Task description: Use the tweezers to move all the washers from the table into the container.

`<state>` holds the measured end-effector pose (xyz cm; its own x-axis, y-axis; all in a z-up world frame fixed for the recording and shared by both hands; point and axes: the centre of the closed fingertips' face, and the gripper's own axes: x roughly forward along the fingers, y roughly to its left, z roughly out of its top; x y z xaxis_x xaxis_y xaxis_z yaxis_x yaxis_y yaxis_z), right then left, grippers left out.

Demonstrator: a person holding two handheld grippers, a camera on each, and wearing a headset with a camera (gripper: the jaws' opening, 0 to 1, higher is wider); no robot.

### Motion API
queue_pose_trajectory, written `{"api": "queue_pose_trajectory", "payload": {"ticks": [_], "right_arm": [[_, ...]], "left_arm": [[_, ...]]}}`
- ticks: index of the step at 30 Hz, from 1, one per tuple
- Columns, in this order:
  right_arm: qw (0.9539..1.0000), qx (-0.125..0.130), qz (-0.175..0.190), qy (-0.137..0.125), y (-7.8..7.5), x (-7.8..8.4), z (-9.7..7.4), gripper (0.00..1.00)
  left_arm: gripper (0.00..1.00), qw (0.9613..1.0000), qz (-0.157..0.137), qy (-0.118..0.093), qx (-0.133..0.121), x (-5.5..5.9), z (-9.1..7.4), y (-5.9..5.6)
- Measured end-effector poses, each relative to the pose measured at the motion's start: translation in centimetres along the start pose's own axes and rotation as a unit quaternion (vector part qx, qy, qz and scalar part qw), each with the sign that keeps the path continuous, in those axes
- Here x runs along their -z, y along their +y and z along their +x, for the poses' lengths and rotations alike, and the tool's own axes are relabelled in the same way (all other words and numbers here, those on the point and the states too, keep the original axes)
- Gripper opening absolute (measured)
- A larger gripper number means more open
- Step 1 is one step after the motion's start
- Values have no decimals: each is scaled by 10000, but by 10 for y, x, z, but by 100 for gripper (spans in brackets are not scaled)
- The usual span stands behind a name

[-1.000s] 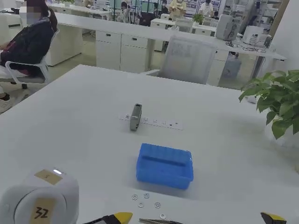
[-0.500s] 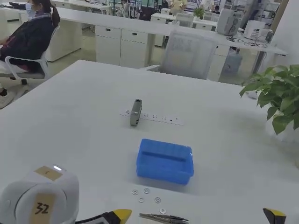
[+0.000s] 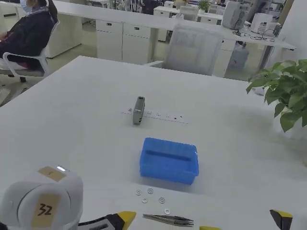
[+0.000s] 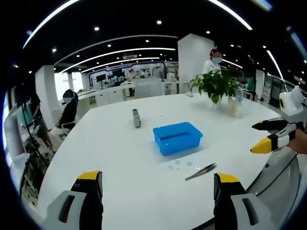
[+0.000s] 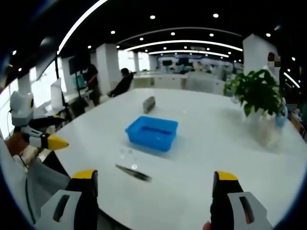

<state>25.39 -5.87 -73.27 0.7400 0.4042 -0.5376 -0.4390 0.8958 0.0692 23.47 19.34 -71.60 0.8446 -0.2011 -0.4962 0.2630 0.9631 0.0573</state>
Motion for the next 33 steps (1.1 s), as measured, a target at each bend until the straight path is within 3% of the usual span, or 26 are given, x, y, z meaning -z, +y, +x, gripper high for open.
{"api": "queue_pose_trajectory", "payload": {"ticks": [22,25,29,32,33], "right_arm": [[9998,83,140,89,-16,1,18,95],[9997,109,90,184,-19,3,21,94],[9995,153,24,284,-22,7,25,94],[9991,159,93,369,-25,11,28,94],[9990,161,113,397,-25,12,29,94]], "left_arm": [[99,9981,416,54,443,-12,31,-13],[91,9972,495,92,551,-12,37,-16],[88,9941,582,233,885,-8,50,-27],[80,9898,675,367,1198,-3,60,-37],[78,9863,716,424,1426,0,63,-44]]}}
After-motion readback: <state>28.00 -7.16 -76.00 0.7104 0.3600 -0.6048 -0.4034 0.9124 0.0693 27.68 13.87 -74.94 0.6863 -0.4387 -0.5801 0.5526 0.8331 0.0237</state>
